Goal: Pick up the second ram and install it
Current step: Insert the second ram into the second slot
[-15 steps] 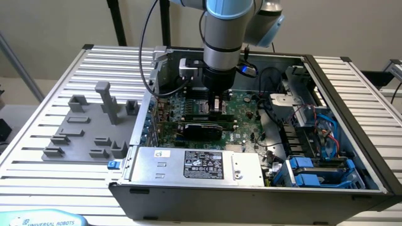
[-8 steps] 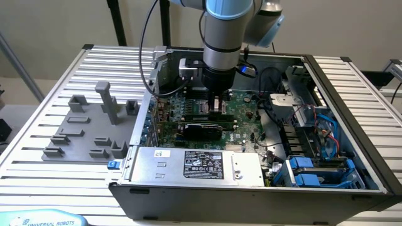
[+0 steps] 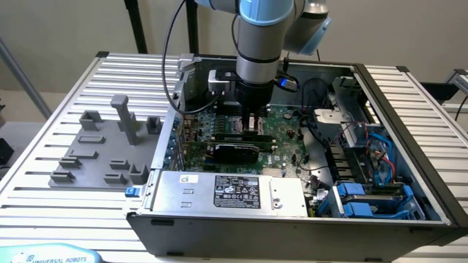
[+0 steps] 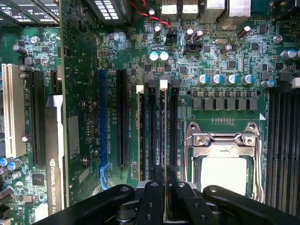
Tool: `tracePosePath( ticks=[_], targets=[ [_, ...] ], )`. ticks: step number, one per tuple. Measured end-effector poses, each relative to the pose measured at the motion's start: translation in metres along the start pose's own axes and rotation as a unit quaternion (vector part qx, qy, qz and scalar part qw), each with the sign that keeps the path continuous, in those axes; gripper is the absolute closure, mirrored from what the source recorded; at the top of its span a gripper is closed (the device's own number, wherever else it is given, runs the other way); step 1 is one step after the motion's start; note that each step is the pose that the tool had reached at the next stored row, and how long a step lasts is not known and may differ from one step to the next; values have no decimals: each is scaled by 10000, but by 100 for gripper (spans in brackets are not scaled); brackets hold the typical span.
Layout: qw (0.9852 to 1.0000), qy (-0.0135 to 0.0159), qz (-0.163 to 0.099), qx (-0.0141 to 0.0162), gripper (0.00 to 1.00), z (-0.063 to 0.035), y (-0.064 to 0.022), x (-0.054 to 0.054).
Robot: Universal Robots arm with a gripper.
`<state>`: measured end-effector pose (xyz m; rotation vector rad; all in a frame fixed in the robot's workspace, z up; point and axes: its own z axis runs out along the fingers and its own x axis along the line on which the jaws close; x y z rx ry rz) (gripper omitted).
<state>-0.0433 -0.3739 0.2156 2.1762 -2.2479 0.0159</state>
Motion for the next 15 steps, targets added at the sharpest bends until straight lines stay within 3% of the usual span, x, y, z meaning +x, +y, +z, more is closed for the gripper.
tracePosePath(
  ticks=[5,6,7,15],
  targets=[
    [10000,-2,1,1,85,1,1,-1],
    [10000,-2,1,1,78,-6,0,0],
    [10000,-2,0,1,78,-19,0,0],
    [10000,-2,0,1,78,-250,0,4]
  ],
)
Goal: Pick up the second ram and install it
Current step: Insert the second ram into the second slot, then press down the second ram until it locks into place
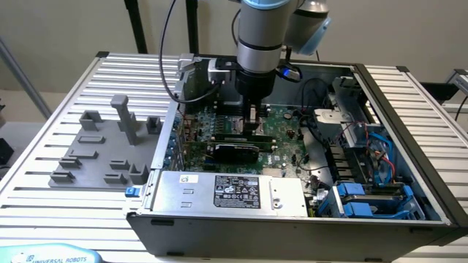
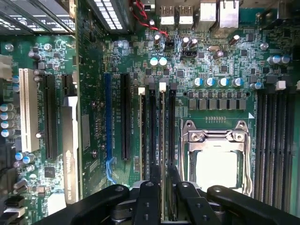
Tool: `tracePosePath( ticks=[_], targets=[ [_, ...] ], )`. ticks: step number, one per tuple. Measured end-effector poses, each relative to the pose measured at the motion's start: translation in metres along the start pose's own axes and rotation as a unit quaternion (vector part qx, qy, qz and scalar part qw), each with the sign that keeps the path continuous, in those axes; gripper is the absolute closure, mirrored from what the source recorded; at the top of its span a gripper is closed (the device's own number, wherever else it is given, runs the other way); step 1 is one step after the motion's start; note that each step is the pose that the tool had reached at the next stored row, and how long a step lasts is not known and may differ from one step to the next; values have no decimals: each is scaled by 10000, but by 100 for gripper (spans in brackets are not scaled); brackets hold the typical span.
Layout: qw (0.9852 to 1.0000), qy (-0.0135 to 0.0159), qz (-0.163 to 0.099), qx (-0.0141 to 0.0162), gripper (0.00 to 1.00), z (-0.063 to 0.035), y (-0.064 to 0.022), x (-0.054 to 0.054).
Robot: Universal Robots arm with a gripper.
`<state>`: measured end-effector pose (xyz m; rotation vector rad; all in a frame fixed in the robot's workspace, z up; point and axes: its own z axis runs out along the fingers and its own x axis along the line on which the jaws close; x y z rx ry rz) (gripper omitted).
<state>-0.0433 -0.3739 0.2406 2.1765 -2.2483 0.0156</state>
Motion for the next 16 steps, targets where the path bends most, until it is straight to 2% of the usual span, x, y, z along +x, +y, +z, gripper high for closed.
tracePosePath(
  ticks=[2,3,4,16],
  targets=[
    [10000,1,0,0,80,-31,0,1],
    [10000,0,0,0,87,-34,0,0],
    [10000,0,0,0,89,-34,0,0],
    [10000,0,0,0,89,-34,0,1]
  ],
)
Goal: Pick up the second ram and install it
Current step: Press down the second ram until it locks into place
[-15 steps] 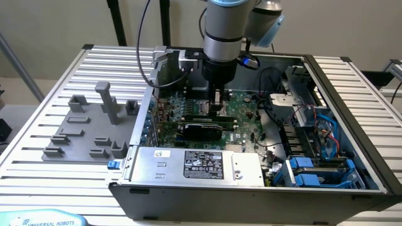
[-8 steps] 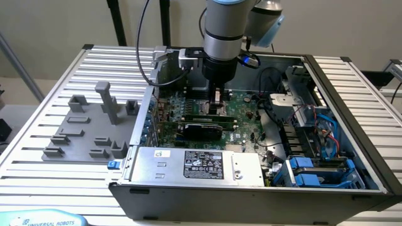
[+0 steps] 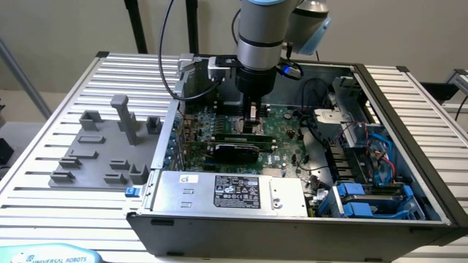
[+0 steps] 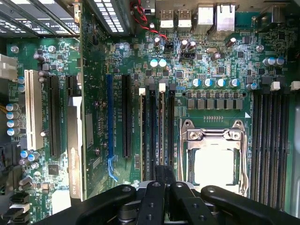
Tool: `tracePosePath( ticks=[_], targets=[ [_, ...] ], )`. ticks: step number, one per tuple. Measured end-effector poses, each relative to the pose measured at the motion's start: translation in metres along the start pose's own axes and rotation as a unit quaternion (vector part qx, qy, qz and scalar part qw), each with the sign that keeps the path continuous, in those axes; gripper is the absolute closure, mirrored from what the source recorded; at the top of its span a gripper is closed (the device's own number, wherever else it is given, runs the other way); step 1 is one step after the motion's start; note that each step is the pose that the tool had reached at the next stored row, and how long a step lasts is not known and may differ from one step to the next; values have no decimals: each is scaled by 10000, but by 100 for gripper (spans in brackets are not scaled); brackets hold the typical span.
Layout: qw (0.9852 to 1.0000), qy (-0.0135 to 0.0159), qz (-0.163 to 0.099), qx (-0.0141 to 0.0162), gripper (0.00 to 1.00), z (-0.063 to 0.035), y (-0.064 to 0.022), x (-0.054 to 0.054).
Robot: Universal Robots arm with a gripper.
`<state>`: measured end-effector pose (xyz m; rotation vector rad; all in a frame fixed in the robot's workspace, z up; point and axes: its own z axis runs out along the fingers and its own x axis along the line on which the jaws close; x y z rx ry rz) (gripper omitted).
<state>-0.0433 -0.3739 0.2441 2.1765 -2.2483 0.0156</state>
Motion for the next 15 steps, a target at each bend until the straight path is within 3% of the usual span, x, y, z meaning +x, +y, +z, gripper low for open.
tracePosePath(
  ticks=[5,15],
  targets=[
    [10000,1,0,0,89,11,0,0],
    [10000,8,0,-4,89,184,1,-1]
  ],
)
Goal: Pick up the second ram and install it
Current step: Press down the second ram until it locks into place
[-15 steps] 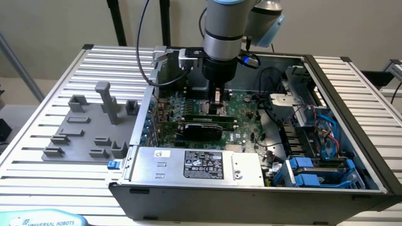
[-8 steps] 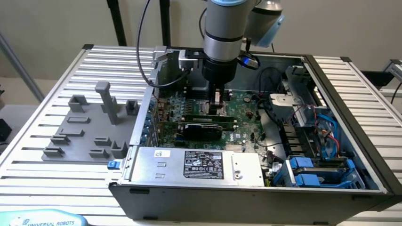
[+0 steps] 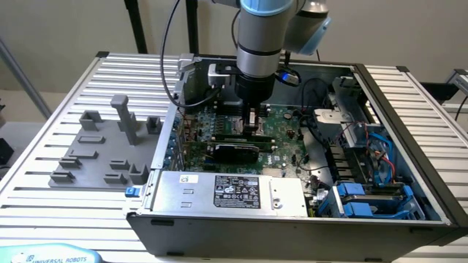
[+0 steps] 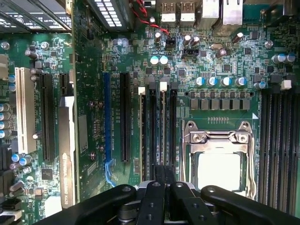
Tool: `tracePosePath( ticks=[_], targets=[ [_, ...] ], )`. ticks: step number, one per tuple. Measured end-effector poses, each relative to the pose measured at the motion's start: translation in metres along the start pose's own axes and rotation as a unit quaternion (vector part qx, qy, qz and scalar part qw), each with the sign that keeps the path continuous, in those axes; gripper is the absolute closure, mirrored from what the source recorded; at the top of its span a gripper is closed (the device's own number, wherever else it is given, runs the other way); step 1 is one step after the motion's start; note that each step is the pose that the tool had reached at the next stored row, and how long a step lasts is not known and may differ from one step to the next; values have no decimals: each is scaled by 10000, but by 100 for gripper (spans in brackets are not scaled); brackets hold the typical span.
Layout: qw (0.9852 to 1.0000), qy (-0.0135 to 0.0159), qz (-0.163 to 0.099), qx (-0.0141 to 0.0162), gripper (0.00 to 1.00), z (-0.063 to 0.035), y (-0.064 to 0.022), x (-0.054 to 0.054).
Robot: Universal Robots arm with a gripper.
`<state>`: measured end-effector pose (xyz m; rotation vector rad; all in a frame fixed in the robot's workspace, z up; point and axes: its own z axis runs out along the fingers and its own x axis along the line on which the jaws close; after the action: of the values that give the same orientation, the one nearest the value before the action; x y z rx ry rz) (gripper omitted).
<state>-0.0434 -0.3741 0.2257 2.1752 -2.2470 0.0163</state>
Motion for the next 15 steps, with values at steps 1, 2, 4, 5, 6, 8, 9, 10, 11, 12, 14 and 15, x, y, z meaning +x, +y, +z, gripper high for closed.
tracePosePath(
  ticks=[1,2,4,5,6,8,9,10,11,12,14,15],
  targets=[
    [10000,0,0,0,89,18,0,0],
    [10000,6,-1,-2,89,25,1,2],
    [10000,10,-1,-5,89,14,1,4],
    [10000,-9,0,1,89,-11,0,-1],
    [10000,-14,1,2,89,-51,0,-2],
    [10000,-8,-1,1,89,-143,-2,0],
    [10000,-9,-1,-2,89,-175,-3,0],
    [10000,-9,0,-5,89,-184,-4,1],
    [10000,-11,0,-5,89,-183,-4,1],
    [10000,-10,0,-6,89,-183,-4,1],
    [10000,-10,0,-6,89,-184,-5,1],
    [10000,-10,0,-6,89,-184,-5,1]
  ],
)
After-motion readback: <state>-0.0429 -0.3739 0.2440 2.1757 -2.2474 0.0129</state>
